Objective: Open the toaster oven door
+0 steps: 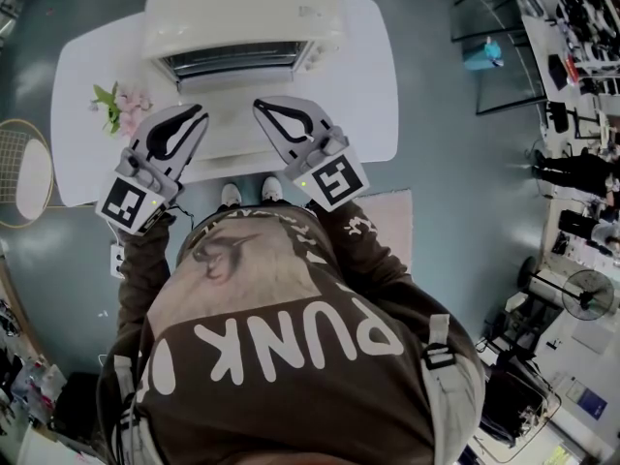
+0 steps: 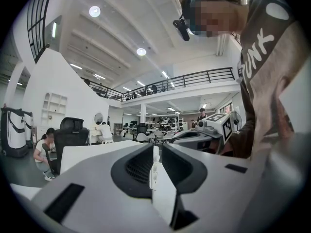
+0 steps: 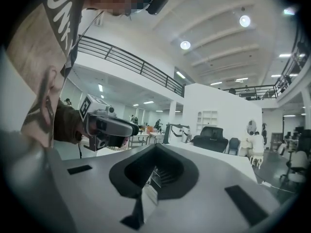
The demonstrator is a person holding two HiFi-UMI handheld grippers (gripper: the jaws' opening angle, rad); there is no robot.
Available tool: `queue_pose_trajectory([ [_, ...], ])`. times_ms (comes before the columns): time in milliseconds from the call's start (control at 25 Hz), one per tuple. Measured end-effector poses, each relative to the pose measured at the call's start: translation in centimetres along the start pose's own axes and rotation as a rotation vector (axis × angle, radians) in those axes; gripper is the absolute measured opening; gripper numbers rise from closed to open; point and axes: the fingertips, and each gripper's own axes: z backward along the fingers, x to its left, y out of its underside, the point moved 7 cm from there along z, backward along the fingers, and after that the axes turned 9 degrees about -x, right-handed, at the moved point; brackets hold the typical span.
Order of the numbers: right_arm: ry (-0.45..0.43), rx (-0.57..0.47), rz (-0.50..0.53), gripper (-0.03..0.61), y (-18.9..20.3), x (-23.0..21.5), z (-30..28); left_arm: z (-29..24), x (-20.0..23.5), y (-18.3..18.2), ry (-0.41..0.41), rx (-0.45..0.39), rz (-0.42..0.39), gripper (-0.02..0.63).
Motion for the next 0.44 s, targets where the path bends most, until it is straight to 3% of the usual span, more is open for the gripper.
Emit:
queue_pose_trajectory([
  [440,0.002,0.041,0.035,0.008,-0.08,0.15,0.26,0.18,-0.22,-0.26,0.000,-0.002,0.002,0.054],
])
